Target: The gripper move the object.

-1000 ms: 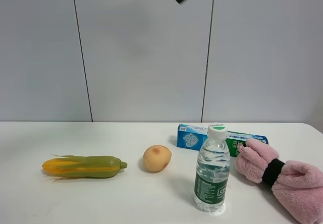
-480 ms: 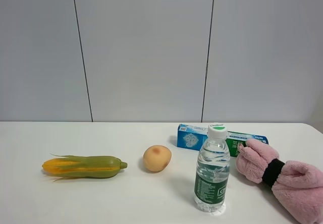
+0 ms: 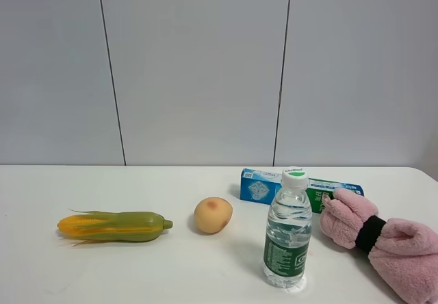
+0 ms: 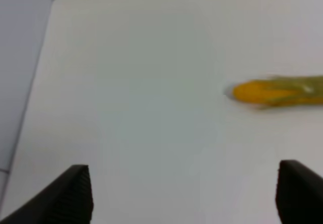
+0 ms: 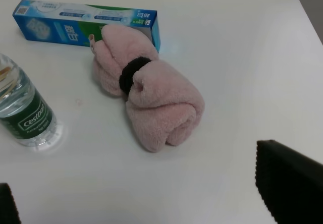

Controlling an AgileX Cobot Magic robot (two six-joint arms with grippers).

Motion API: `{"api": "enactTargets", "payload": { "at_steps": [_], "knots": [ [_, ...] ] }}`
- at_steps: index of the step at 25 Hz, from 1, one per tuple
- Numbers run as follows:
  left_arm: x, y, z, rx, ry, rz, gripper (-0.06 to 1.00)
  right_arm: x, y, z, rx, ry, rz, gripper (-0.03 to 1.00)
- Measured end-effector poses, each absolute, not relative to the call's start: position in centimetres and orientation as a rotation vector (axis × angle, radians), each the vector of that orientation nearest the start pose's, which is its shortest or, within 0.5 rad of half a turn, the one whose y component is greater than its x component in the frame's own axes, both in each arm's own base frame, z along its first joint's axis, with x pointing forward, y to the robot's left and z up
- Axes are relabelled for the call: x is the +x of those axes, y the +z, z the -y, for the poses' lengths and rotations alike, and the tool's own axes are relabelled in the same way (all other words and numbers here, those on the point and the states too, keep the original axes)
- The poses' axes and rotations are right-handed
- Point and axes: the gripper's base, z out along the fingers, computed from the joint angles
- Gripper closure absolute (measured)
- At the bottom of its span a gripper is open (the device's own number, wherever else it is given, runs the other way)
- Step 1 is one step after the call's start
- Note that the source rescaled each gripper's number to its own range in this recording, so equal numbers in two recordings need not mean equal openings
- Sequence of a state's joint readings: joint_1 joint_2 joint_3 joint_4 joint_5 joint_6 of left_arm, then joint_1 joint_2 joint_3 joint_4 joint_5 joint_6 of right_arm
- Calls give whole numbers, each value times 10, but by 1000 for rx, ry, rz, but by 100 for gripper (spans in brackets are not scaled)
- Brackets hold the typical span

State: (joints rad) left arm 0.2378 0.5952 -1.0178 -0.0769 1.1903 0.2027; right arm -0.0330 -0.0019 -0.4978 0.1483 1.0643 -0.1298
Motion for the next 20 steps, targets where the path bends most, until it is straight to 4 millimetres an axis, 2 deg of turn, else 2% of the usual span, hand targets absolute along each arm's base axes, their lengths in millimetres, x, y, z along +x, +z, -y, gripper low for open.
{"api": "enactTargets", "payload": {
  "at_steps": [3,5,9,13,20],
  "knots": [
    [36,361,0,-32,114,-2233,19,-5,277,-12,-106,76,-2037,-3],
    [24,338,4,-31,99,-2223,19,-5,277,-12,-106,76,-2037,-3],
    [3,305,11,-32,77,-2174,19,-5,277,-12,-106,76,-2037,-3],
    [-10,287,15,-39,82,-2067,19,-5,277,-12,-106,76,-2037,-3],
    [-5,280,17,-36,28,-2025,19,-5,277,-12,-106,76,-2037,-3]
  ]
}}
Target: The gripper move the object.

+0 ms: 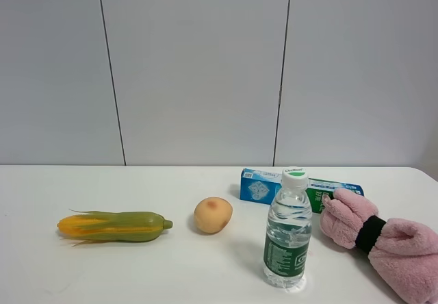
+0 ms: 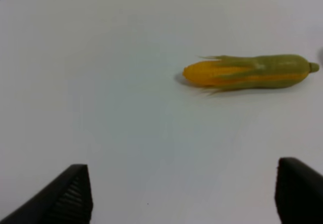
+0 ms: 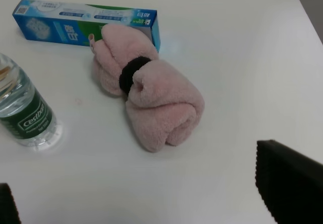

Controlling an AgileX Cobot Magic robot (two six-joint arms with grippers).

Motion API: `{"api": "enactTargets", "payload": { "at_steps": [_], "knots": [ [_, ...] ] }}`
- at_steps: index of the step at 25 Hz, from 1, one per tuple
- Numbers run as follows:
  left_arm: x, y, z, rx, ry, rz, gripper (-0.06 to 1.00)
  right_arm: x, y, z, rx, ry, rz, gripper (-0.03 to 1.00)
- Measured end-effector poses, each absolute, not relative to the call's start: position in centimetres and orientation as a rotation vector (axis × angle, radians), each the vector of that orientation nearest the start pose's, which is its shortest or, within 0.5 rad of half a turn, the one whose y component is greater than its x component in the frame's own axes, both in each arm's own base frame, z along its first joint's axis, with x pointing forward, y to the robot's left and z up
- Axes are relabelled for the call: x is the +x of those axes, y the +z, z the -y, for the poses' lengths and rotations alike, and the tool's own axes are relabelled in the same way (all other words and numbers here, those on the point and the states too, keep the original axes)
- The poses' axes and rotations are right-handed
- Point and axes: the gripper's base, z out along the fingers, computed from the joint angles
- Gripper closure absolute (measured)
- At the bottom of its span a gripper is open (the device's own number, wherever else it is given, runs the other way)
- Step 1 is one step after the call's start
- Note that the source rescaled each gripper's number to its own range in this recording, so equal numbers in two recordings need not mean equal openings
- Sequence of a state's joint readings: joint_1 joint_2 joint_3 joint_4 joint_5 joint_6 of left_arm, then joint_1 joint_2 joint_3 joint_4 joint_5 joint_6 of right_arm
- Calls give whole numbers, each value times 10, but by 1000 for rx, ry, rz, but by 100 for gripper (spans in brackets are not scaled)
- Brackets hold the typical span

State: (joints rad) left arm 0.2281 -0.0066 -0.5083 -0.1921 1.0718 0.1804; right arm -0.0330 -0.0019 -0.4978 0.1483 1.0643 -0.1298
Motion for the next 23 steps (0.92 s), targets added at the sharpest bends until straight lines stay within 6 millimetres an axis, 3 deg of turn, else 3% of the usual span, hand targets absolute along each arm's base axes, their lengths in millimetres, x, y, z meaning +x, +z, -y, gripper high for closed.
{"api": "enactTargets", "payload": {
  "at_steps": [23],
  "knots": [
    [-4,280,16,-61,28,-2020,19,-5,277,-12,-106,76,-2037,-3]
  ]
}}
